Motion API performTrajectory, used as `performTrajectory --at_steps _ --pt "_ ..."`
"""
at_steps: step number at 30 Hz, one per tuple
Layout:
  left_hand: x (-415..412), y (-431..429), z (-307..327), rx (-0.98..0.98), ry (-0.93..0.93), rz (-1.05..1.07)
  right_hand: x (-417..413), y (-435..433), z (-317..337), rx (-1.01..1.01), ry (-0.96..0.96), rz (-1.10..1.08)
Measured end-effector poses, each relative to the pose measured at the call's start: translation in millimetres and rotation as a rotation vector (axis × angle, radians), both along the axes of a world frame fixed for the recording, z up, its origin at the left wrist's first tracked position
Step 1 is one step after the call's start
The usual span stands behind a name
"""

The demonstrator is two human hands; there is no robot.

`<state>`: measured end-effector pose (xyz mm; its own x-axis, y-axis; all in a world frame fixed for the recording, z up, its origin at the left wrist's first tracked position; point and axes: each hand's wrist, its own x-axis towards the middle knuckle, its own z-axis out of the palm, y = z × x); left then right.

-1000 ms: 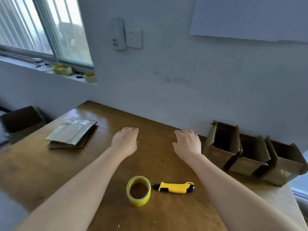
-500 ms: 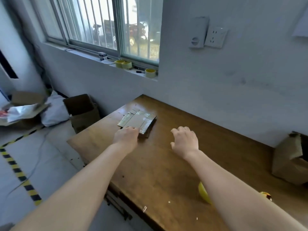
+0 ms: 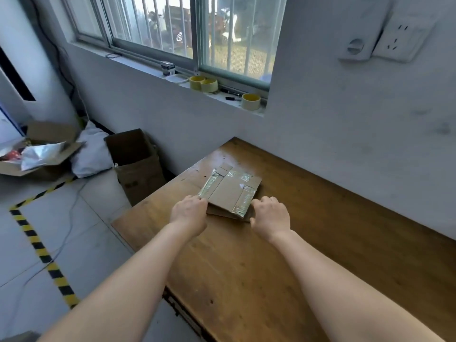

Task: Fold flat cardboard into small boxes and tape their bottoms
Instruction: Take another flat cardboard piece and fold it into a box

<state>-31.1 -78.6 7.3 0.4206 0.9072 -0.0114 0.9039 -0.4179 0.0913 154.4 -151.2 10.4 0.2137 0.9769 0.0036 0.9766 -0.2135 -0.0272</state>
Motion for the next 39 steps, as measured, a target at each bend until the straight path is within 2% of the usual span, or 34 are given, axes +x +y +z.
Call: performTrajectory --at_steps 8,14,18,23,28,32,35,39 --pt "13 72 -43 -0.16 -0.051 0.022 7 61 -43 -0.131 0.127 -0.108" --pt "26 114 -75 -0.329 -0.178 0.071 0 86 -67 -0.146 0.334 -0.357" --pt "31 125 -78 -0.274 -0.28 0.164 -3 94 -75 0.014 0.556 -0.593" --pt "46 126 -68 -0.489 -0.643 0.29 3 87 -66 0.244 0.896 -0.826" --pt "58 95 -53 -0.568 -1.059 0.341 10 57 -54 0.506 1.051 -0.876" --pt "73 61 -43 -0.589 -1.21 0.393 24 18 -39 0.658 1.144 -0.891" --pt "87 20 -29 -0.614 -1.319 0.356 38 -22 -23 0.751 1.237 -0.874" --pt "120 -46 -15 -0.589 -1.384 0.322 64 -86 -9 0.782 1.27 -0.868"
